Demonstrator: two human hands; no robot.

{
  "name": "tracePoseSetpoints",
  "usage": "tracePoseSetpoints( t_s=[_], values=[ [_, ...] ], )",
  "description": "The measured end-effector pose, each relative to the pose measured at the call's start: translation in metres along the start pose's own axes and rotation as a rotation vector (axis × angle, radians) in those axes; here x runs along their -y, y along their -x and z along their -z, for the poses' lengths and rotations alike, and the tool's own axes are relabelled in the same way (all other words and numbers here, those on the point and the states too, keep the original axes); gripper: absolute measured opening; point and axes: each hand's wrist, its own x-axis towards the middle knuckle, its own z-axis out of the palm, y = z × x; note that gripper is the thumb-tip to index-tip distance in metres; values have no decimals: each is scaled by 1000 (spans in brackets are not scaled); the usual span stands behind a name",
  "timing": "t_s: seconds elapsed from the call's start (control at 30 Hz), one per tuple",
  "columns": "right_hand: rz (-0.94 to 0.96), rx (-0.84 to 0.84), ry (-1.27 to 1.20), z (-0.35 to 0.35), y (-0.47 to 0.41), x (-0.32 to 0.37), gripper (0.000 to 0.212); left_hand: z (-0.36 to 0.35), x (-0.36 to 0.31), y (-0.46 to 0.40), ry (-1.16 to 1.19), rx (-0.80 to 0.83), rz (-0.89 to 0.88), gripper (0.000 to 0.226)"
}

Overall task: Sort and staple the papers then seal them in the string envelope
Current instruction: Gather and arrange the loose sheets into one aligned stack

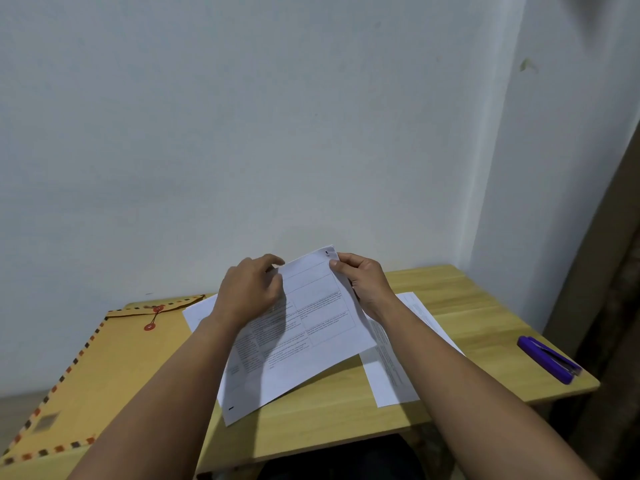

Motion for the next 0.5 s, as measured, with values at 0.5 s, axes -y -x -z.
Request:
tracePoseSetpoints(
  t_s=[0.5],
  values=[
    [110,-6,312,-7,-6,-8,18,33,-4,-39,-77,15,-50,19]
  ],
)
